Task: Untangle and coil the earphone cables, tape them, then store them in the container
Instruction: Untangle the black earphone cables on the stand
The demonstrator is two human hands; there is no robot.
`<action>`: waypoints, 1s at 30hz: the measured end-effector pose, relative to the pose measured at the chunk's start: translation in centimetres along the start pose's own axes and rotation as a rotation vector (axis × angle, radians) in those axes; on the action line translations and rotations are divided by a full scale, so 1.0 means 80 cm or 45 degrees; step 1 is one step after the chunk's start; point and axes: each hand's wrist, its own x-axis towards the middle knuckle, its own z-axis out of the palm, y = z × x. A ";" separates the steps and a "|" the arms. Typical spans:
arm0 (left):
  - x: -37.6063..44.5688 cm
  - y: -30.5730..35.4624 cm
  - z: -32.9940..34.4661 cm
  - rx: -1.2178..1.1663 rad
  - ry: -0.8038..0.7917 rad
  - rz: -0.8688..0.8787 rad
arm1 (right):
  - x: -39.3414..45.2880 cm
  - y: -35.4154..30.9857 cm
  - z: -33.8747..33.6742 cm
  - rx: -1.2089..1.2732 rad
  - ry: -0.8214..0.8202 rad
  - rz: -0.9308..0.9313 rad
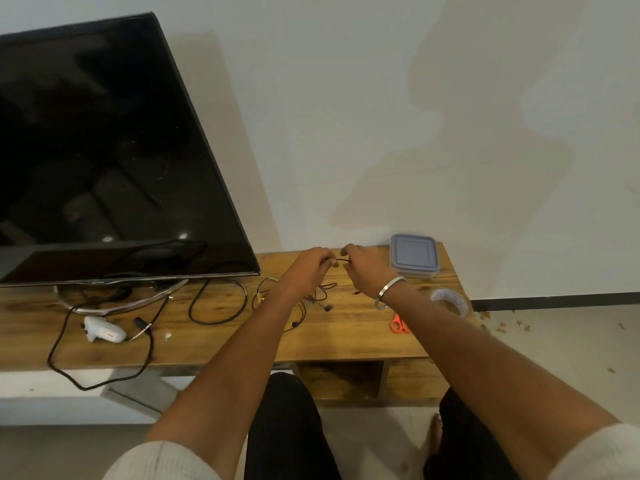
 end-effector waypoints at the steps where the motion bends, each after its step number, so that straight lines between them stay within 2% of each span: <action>1: 0.000 0.003 0.001 -0.002 -0.008 0.004 | 0.001 -0.005 0.001 -0.007 -0.017 -0.024; 6: -0.001 0.002 0.002 -0.027 -0.008 0.016 | 0.004 -0.008 0.002 -0.222 -0.048 -0.037; 10: -0.004 -0.008 0.000 -0.044 -0.037 -0.001 | -0.002 0.003 -0.003 -0.316 0.010 -0.035; 19: -0.007 -0.019 -0.002 -0.043 -0.027 -0.044 | -0.002 0.026 0.001 -0.274 0.063 0.065; 25: -0.002 -0.005 0.006 -0.056 -0.024 0.000 | 0.002 0.004 0.010 0.073 -0.049 0.022; 30: -0.001 -0.004 0.012 -0.036 -0.018 0.024 | 0.011 -0.007 0.018 -0.064 -0.082 -0.028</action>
